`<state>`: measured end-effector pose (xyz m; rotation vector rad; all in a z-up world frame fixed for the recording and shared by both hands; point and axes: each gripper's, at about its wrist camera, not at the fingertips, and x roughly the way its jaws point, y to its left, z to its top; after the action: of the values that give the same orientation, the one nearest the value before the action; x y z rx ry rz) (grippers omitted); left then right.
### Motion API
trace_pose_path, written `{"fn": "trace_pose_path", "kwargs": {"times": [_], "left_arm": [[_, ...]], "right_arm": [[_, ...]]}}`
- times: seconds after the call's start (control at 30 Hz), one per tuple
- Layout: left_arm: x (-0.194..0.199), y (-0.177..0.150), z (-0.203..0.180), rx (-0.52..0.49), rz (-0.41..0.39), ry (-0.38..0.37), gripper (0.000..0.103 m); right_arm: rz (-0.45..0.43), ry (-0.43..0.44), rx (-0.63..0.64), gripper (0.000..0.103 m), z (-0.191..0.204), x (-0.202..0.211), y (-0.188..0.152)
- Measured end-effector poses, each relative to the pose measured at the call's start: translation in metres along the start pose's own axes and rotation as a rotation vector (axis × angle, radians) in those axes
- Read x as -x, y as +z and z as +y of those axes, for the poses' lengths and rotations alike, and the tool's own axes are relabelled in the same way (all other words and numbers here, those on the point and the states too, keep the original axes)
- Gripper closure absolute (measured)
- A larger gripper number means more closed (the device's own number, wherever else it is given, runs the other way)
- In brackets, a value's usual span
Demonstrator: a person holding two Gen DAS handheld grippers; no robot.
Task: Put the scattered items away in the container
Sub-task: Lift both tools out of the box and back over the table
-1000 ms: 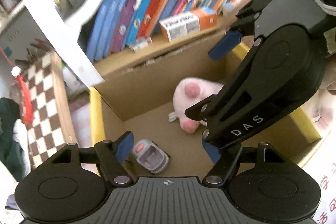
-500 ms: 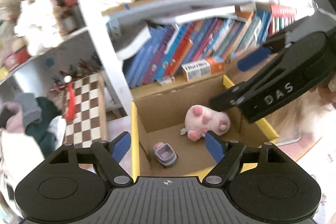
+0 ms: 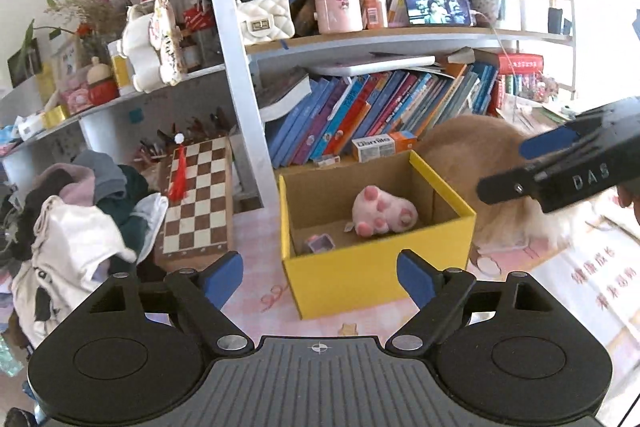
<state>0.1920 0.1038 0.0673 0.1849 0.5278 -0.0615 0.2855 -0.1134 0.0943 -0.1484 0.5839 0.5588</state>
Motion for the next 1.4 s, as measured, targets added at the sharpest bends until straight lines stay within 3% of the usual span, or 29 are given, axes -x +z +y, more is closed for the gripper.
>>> {"fn": "trace_pose_path", "kwargs": {"times": [0.47, 0.87, 1.4], "left_arm": [[0.024, -0.086, 0.0, 0.133, 0.107, 0.018, 0.016], [0.036, -0.128, -0.02, 0.179, 0.171, 0.065, 0.013], [0.033, -0.141, -0.039, 0.145, 0.209, 0.028, 0.012]], "right_arm": [[0.086, -0.12, -0.078, 0.016, 0.045, 0.021, -0.102], [0.121, -0.17, -0.07, 0.013, 0.08, 0.024, -0.158], [0.185, -0.141, -0.106, 0.013, 0.084, 0.022, -0.176]]}}
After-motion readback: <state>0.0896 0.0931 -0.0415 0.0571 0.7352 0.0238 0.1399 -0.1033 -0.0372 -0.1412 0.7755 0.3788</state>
